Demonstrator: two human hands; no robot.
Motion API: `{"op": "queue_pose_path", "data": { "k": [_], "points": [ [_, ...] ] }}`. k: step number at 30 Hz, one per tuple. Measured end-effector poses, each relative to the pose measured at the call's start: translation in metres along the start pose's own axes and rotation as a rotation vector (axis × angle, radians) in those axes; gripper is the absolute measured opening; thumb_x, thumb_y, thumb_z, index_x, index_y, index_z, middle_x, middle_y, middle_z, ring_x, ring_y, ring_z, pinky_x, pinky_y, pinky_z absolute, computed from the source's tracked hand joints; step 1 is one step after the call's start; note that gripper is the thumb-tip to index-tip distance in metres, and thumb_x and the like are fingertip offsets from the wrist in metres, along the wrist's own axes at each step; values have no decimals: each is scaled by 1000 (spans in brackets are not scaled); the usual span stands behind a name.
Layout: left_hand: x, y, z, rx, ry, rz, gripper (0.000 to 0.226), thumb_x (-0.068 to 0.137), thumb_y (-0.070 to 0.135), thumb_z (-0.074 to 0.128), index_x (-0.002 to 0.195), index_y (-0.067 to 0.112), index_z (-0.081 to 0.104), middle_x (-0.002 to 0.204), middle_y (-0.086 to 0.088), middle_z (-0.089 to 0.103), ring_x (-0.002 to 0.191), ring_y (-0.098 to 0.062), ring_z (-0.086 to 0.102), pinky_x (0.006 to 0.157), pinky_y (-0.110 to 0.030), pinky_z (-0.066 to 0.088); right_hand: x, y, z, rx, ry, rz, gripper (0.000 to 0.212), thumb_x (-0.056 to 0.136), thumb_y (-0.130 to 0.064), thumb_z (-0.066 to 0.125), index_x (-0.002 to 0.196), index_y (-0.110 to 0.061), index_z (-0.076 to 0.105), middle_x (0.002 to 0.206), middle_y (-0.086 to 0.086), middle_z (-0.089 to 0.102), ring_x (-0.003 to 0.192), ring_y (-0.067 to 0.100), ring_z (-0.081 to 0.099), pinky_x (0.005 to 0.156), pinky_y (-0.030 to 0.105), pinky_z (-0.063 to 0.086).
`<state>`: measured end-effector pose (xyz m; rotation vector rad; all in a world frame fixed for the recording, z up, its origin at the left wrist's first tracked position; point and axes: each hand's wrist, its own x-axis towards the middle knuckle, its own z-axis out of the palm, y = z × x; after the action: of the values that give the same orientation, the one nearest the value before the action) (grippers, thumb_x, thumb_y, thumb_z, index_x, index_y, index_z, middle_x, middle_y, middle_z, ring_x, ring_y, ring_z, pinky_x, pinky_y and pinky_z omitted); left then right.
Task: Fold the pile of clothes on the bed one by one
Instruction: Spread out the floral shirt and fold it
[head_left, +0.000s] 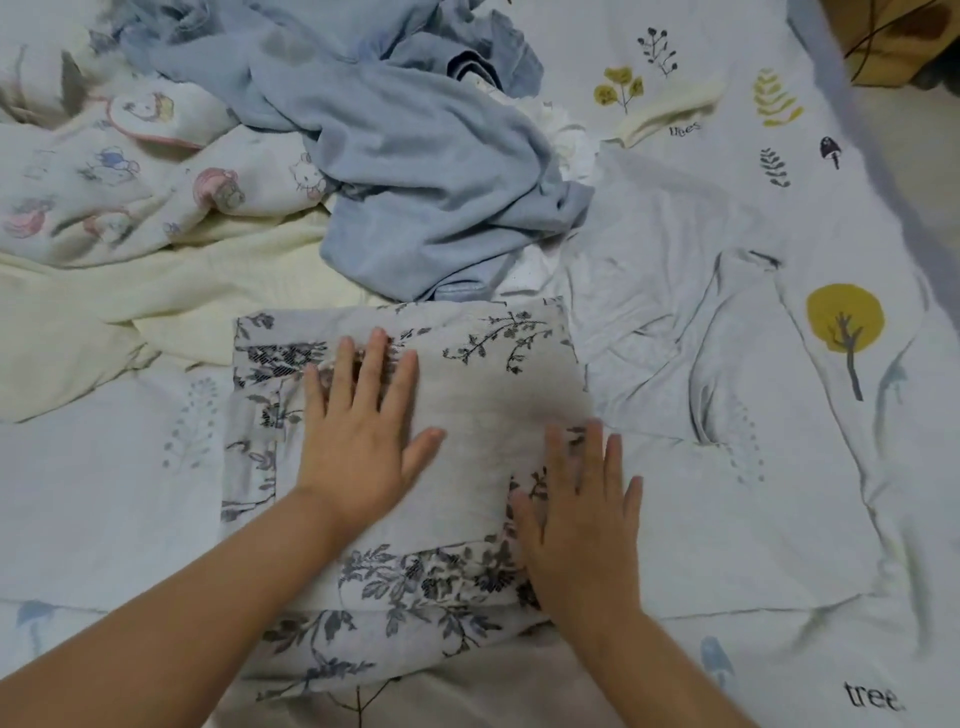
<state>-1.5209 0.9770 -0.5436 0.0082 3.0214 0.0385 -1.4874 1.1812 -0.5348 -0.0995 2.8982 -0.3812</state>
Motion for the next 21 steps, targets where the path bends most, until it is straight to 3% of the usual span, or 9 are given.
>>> {"op": "queue_pose_path", "data": {
  "k": [2,5,8,11,13,14,15,18,21],
  "points": [
    [-3,6,0,34,-26,11,72,84,68,-2,146,32,-9,152,-4,-14,140,-30,-16,108,-49,-20,15,1,-5,51,-22,24,65,94,-56,20,148,-27,-2,156,12,-12,143,28,-16,112,45,-6],
    [-6,-1,19,19,-167,-154,65,75,71,-21,129,41,-39,143,2,-39,138,-31,-29,105,-55,-23,33,6,2,-5,-150,6,69,94,-55,20,139,-32,-27,153,10,-27,142,29,-21,114,47,-7],
    [-5,-4,22,-23,-227,-170,63,75,67,-14,127,42,-39,143,-1,-39,140,-32,-24,107,-55,-18,40,11,6,28,-201,-38,71,95,-55,23,144,-31,-21,154,10,-25,143,28,-16,117,44,0],
    [-12,-11,3,-69,-83,-153,68,91,56,21,146,30,-10,157,-10,-9,144,-32,-5,110,-54,-11,39,17,-4,155,-188,-82,72,94,-52,34,149,-30,-8,156,8,-16,144,25,-1,115,38,12],
    [-27,-25,-10,-159,143,-301,67,90,39,48,146,12,24,151,-23,17,139,-38,17,111,-58,6,35,21,-13,246,-132,-36,73,93,-47,42,150,-27,1,156,8,3,139,26,20,109,38,27],
    [-35,-33,-13,-190,208,-428,65,86,35,52,141,7,31,147,-28,24,134,-42,24,108,-59,16,33,23,-16,296,-123,12,73,93,-45,46,149,-26,4,152,9,14,133,26,30,104,37,33],
    [-44,-43,-15,-235,216,-582,64,86,33,54,139,5,33,143,-30,27,130,-45,28,105,-59,23,31,23,-18,342,-135,62,74,92,-44,48,149,-25,6,146,10,24,126,26,38,100,36,37],
    [-63,-63,-14,-604,11,-1010,64,88,36,57,141,11,30,139,-27,36,121,-45,41,100,-53,34,32,21,-21,403,-248,184,79,89,-48,52,149,-26,6,135,11,37,116,29,48,95,39,42],
    [-74,-64,-12,-978,-131,-979,52,88,36,59,131,15,40,105,-14,62,82,-28,59,75,-38,48,35,17,-21,439,-311,265,88,84,-50,59,149,-27,5,135,15,41,116,33,49,94,38,40]
  ]
}}
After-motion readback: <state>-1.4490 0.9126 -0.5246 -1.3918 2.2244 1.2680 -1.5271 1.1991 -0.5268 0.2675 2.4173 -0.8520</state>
